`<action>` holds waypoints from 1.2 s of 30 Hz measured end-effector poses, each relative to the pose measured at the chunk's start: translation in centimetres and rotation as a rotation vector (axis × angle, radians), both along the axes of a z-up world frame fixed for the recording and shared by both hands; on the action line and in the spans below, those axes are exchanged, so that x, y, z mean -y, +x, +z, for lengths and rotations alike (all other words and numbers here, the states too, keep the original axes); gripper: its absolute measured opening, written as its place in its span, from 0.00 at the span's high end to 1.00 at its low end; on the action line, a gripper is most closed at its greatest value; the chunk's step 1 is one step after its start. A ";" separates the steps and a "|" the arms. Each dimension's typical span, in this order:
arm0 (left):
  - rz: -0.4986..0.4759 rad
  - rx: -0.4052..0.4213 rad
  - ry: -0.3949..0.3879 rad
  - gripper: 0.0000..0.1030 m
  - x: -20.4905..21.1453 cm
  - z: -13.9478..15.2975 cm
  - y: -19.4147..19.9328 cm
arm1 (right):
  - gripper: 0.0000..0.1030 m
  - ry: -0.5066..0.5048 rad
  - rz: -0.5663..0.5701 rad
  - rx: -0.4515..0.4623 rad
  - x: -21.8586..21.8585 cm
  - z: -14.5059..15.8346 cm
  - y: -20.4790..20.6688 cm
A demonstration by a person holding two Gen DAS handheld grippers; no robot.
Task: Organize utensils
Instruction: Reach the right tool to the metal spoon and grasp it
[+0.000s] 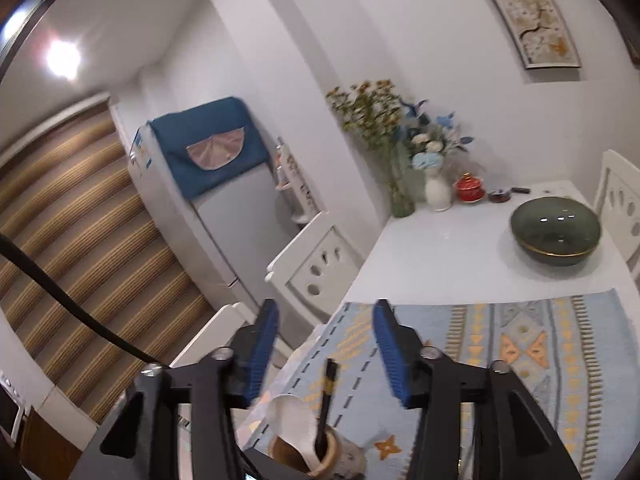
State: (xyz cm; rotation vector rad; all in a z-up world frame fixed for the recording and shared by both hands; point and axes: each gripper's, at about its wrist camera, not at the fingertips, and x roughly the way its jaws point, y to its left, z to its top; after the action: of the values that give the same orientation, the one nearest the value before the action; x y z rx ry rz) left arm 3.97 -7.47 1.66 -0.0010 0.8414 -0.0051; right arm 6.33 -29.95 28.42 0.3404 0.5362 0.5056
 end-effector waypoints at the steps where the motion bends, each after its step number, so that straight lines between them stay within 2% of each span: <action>1: 0.000 0.000 0.000 0.07 0.0 0.0 0.0 | 0.43 -0.013 -0.011 -0.018 0.9 -0.3 -0.2; 6: 0.000 0.000 0.000 0.07 0.0 0.0 0.0 | 0.43 -0.125 -0.079 -0.147 3.7 -3.6 -0.3; 10: 0.000 -0.001 0.001 0.07 0.0 0.0 0.1 | 0.43 -0.202 -0.095 -0.333 5.2 -8.3 0.0; 15: 0.000 -0.001 0.002 0.07 0.0 0.0 0.1 | 0.43 -0.291 -0.061 -0.519 5.2 -13.9 0.2; 19: 0.000 -0.001 0.002 0.07 0.0 0.0 0.0 | 0.59 -0.355 -0.028 -0.628 4.5 -18.1 0.2; 23: 0.000 -0.001 0.002 0.07 0.0 0.0 0.0 | 0.62 -0.396 -0.002 -0.739 4.1 -22.3 0.3; 26: 0.000 -0.001 0.002 0.07 0.0 0.0 0.0 | 0.62 -0.399 0.012 -0.785 3.9 -24.1 0.5; 31: 0.000 -0.002 0.003 0.07 0.0 0.1 0.1 | 0.62 -0.400 0.004 -0.808 4.1 -25.6 0.8; 36: 0.000 -0.002 0.004 0.07 0.0 0.0 0.0 | 0.62 -0.450 0.011 -0.779 3.5 -25.6 1.1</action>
State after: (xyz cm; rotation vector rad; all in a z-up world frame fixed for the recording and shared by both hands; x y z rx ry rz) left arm 3.98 -7.46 1.70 0.0027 0.8436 -0.0035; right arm 7.41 -33.44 2.85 0.0877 1.3805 0.2330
